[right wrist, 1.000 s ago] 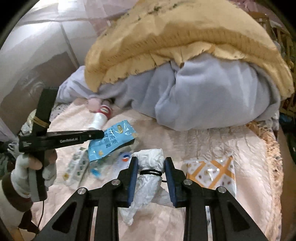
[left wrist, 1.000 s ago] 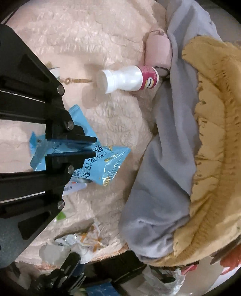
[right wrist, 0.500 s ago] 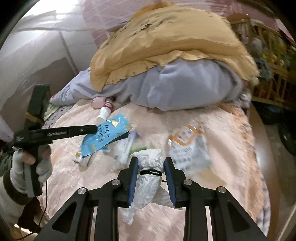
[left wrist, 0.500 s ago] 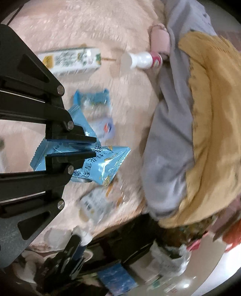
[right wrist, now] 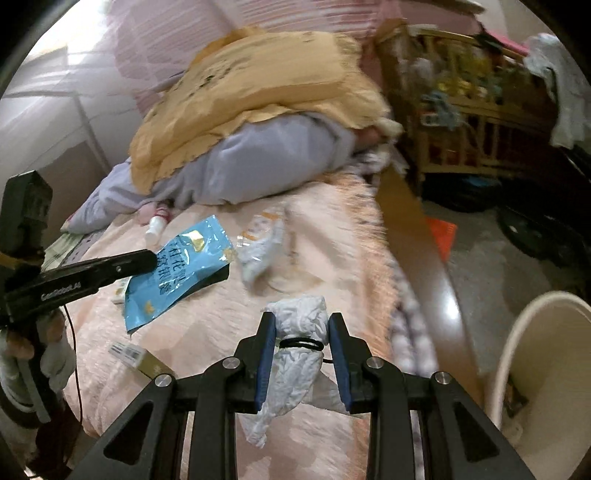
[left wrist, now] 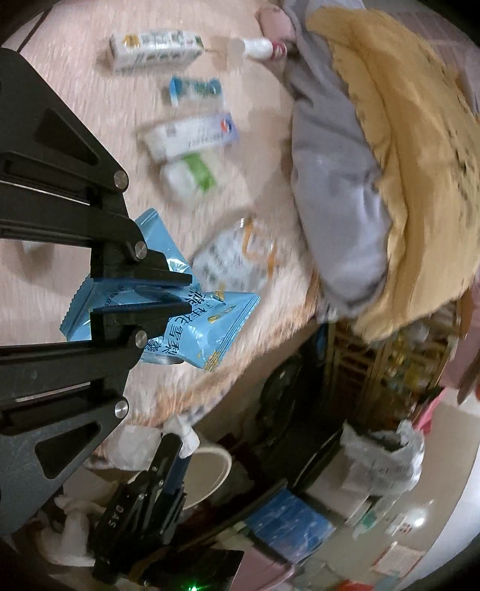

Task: Collect trash
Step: 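Carry the blue packet and white bag over the white bucket and open both grippers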

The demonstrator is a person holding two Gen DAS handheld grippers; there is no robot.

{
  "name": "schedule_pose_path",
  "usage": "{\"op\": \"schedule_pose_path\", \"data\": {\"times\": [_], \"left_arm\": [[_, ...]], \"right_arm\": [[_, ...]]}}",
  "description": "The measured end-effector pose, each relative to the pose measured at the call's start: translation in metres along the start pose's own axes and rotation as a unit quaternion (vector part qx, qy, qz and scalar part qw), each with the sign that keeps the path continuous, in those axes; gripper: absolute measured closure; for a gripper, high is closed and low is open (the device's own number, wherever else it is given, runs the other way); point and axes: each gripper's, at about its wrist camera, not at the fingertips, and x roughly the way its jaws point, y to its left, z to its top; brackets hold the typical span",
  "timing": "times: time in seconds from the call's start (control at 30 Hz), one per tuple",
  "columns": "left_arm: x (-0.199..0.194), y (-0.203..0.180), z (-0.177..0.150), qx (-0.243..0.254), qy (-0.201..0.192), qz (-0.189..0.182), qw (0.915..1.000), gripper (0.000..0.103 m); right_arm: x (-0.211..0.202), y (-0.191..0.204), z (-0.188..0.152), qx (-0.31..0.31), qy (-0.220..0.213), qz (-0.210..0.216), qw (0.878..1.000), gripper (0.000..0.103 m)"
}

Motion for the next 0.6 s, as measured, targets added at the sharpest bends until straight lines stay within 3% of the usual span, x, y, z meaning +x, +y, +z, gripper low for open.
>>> {"op": "schedule_pose_path", "data": {"times": [0.2,0.6], "left_arm": [[0.01,-0.048,-0.003,0.031,0.007,-0.013,0.9994,0.097],[0.024,-0.094,-0.013,0.053,0.022,-0.036,0.9977,0.097]], "right_arm": [[-0.026,-0.036,-0.016,0.027,-0.009,-0.023,0.999,0.075],[-0.062,-0.081,-0.036,0.063,-0.023,-0.048,0.997,0.075]]}}
